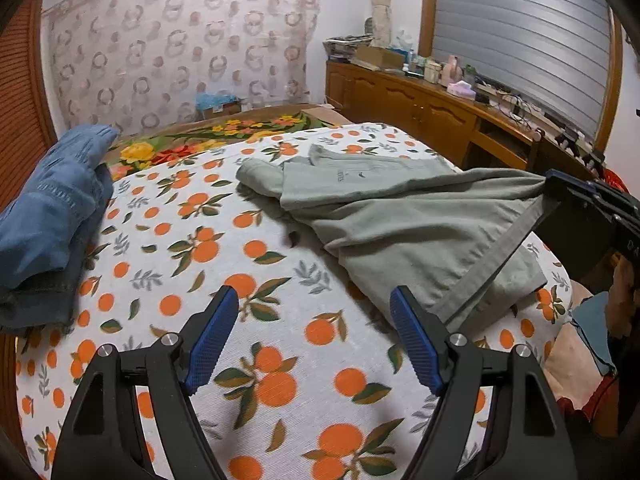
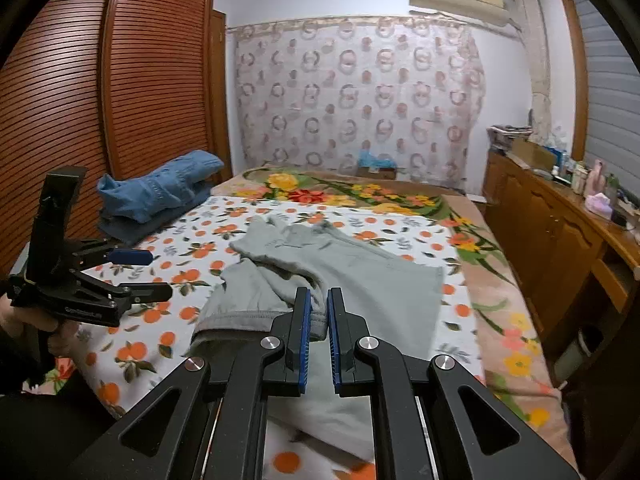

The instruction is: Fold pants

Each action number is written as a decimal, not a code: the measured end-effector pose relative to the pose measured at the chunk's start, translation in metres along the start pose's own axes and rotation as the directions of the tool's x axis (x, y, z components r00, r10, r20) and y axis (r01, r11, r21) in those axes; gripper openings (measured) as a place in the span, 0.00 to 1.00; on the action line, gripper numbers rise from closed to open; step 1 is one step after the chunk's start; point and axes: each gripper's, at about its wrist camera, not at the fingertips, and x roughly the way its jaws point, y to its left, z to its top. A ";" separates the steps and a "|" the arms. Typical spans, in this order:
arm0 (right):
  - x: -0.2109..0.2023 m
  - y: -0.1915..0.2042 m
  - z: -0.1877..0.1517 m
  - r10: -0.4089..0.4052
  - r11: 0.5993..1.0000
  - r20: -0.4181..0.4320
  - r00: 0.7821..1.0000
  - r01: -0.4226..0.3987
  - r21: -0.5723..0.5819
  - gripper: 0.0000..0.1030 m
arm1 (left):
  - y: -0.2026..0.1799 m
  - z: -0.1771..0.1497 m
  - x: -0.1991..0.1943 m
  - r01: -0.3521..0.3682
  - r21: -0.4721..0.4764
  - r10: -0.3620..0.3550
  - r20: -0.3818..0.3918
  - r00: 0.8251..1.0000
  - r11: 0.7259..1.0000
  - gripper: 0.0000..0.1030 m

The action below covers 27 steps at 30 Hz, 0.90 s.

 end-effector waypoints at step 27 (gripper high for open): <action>-0.015 -0.003 -0.033 -0.019 0.994 -0.155 0.988 0.035 0.099 0.08 | -0.040 0.005 0.025 0.036 0.071 -0.032 -0.048 0.998 0.997 0.77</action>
